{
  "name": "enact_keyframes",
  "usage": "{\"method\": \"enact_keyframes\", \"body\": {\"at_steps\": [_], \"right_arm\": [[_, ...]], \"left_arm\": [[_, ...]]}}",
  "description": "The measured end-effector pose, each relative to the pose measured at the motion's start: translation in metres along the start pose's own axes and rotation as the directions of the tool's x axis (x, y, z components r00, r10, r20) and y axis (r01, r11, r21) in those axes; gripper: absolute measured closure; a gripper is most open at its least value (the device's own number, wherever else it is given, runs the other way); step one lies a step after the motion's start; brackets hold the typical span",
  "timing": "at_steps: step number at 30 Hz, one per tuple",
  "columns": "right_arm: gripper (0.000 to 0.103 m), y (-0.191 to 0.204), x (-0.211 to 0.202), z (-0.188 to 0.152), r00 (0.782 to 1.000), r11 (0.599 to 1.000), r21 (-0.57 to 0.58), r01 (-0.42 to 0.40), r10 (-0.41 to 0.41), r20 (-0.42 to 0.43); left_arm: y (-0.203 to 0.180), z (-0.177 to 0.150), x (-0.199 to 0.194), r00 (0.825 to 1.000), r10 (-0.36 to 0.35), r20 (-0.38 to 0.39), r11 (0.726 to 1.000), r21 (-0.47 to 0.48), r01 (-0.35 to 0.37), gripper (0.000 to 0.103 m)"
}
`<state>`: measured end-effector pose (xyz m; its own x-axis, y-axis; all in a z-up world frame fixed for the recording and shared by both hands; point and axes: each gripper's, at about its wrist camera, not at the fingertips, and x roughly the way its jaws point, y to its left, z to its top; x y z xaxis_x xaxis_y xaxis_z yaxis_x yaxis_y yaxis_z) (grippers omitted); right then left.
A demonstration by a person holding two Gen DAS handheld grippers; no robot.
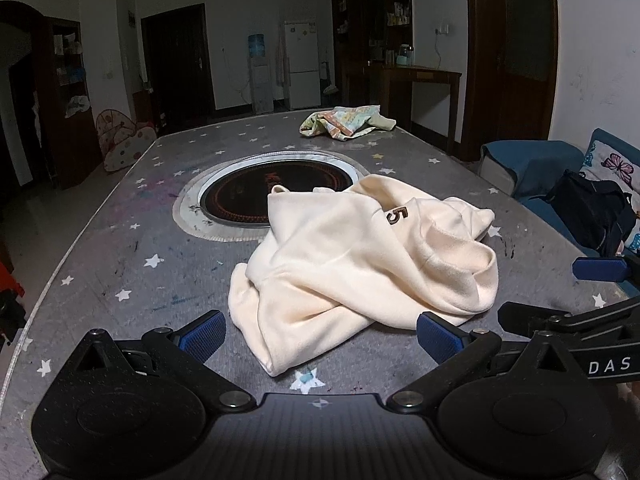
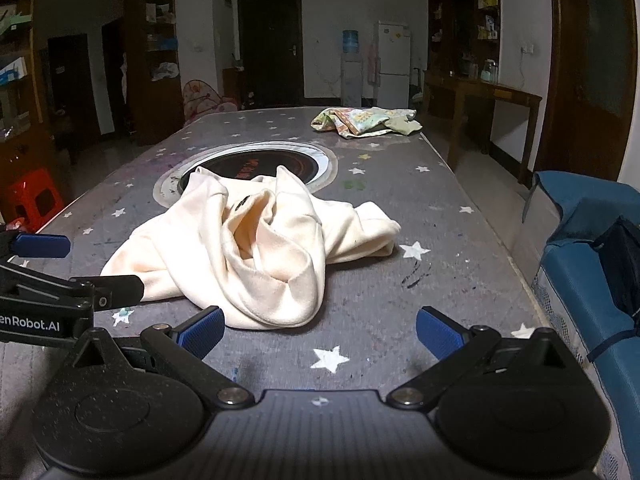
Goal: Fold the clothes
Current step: 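Move both grippers toward the crumpled cream sweatshirt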
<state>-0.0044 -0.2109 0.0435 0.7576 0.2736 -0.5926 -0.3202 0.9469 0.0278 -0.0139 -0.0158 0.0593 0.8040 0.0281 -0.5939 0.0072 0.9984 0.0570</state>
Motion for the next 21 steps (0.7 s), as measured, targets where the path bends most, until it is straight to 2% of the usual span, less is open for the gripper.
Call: {"method": "enact_keyframes", "body": {"at_steps": [21], "right_arm": [[0.005,-0.002,0.01,0.02,1.0,0.999,-0.028,-0.026,0.027,0.004]], "left_arm": [[0.005,0.02,0.015,1.0,0.012,-0.011,1.0,-0.01,-0.012,0.0]]}}
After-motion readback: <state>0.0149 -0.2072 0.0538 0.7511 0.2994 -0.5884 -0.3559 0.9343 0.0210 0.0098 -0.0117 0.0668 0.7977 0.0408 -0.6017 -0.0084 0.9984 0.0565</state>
